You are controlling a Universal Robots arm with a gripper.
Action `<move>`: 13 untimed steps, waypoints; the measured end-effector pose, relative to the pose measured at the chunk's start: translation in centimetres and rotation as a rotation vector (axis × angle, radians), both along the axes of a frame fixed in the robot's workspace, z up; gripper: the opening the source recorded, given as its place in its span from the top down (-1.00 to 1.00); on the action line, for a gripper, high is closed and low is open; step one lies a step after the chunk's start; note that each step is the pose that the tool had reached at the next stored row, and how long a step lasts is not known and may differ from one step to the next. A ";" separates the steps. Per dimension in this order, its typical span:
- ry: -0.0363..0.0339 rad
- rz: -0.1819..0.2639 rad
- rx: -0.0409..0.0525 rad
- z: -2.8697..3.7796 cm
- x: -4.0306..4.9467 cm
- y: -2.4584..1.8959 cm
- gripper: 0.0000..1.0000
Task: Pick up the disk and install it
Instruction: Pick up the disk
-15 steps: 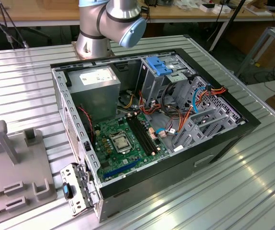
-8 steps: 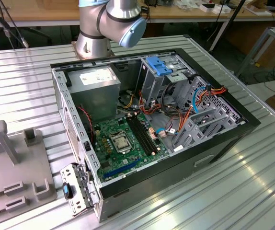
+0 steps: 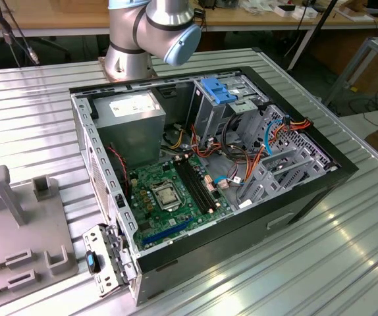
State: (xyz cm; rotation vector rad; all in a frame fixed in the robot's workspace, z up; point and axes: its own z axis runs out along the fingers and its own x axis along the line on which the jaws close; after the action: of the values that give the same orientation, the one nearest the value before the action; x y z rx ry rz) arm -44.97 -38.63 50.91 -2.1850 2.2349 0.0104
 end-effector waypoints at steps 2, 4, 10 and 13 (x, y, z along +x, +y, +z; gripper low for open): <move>0.0001 0.000 0.0000 1.10 0.00 0.00 0.25; -0.0001 0.000 0.0001 2.02 0.00 0.00 0.25; 0.0000 0.000 -0.0001 5.34 0.00 0.00 0.25; 0.0001 0.000 -0.0006 6.21 0.00 0.01 0.25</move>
State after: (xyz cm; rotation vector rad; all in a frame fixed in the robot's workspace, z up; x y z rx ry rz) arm -44.96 -38.62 57.12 -2.1852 2.2353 0.0100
